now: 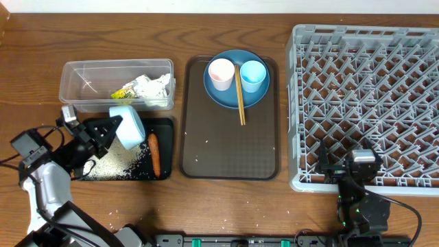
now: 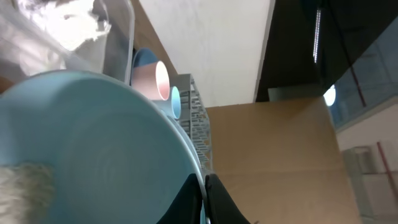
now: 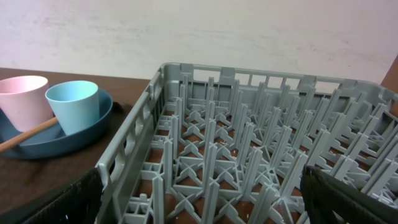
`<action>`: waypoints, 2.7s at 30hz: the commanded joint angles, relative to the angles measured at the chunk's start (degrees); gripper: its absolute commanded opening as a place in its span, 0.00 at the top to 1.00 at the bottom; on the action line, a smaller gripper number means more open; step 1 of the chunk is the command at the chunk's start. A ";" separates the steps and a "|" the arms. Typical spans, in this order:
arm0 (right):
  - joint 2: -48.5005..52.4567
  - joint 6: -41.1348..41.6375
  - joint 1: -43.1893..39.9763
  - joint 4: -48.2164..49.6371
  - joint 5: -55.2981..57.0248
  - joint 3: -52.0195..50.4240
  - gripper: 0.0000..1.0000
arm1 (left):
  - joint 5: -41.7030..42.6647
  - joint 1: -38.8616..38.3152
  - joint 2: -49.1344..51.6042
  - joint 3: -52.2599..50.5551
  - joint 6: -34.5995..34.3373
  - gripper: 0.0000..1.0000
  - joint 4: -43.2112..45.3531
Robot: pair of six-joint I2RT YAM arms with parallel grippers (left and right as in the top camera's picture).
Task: Sort waste into correct bins and load items into the dishwasher rack
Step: 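Tilt the bowl with the left gripper to pour rice onto the black tray, then carry the empty bowl right and set it on the brown tray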
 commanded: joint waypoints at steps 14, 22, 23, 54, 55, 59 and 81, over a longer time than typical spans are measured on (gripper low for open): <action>-0.07 -0.09 1.03 -0.22 0.17 -0.09 0.01 | 0.07 -0.04 0.33 -0.13 -3.65 0.94 1.92; -0.07 -0.09 1.03 -0.22 0.17 -0.09 0.01 | -0.90 -0.24 0.35 -0.13 -4.85 0.94 -0.15; -0.07 -0.09 1.03 -0.22 0.17 -0.09 0.01 | 1.05 -0.24 0.33 -0.13 -4.59 0.94 -0.66; -0.07 -0.09 1.03 -0.22 0.17 -0.09 0.01 | -20.11 -4.48 -14.12 3.06 -18.10 0.94 1.75; -0.07 -0.09 1.03 -0.22 0.17 -0.09 0.01 | -21.77 -5.92 -15.74 3.06 -18.27 0.94 1.75; -0.07 -0.09 1.03 -0.22 0.17 -0.09 0.01 | -32.92 -15.04 -21.86 3.06 -18.25 0.94 1.66; -0.07 -0.09 1.03 -0.22 0.17 -0.09 0.01 | -85.90 -83.01 -17.38 2.99 -21.05 0.94 -2.19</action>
